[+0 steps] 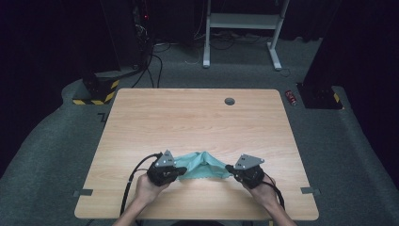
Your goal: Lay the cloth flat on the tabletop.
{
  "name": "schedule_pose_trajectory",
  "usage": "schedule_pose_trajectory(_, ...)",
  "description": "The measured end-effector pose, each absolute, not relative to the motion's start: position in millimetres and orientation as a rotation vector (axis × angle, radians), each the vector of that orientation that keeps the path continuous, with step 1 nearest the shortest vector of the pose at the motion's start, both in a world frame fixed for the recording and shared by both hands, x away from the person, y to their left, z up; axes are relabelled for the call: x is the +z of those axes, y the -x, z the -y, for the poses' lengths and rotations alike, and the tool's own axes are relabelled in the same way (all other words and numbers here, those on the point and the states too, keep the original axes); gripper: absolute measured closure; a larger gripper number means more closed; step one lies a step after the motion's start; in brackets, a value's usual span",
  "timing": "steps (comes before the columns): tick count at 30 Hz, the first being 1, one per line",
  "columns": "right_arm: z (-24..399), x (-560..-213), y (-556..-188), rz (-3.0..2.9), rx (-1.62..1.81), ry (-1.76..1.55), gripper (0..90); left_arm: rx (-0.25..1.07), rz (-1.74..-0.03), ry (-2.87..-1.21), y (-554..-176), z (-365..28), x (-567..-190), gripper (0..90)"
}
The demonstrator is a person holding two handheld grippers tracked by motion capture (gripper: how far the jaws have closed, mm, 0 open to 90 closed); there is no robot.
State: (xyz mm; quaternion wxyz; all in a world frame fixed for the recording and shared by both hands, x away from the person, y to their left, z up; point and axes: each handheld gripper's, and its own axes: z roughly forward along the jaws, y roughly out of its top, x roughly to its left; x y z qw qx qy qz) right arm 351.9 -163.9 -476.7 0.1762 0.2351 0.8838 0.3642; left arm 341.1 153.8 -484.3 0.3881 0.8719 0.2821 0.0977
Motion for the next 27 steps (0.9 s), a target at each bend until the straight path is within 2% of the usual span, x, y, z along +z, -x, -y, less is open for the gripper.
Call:
schedule_pose_trajectory(4, 166, -497, -345, -2.600, 0.988, -0.652, 89.1, 0.180, -0.758, -2.279, -339, -154, -498, 88.3)
schedule_pose_trajectory(6, 166, -501, -344, -2.642, 0.994, -0.652, 83.6, 0.150, -0.746, -2.281, -339, -154, -499, 85.4)
schedule_pose_trajectory(8, 166, -501, -344, -2.643, 1.008, -0.642, 74.0, 0.183, -0.754, -2.244, -338, -155, -495, 70.9)
schedule_pose_trajectory(11, 171, -492, -347, -2.600, 1.108, -0.682, 73.1, 0.229, -0.804, -2.153, -342, -162, -486, 61.0)
schedule_pose_trajectory(15, 171, -481, -359, -2.526, 1.155, -0.783, 74.8, 0.250, -0.909, -2.120, -356, -161, -484, 60.4)
schedule_pose_trajectory(20, 156, -489, -378, -2.545, 1.084, -0.852, 74.6, 0.281, -0.942, -2.182, -368, -147, -494, 60.8)
schedule_pose_trajectory(25, 145, -503, -392, -2.591, 1.032, -0.905, 72.2, 0.280, -0.937, -2.215, -370, -136, -502, 53.1)
schedule_pose_trajectory(27, 143, -506, -393, -2.608, 1.020, -0.901, 75.3, 0.294, -0.919, -2.232, -368, -133, -504, 51.0)
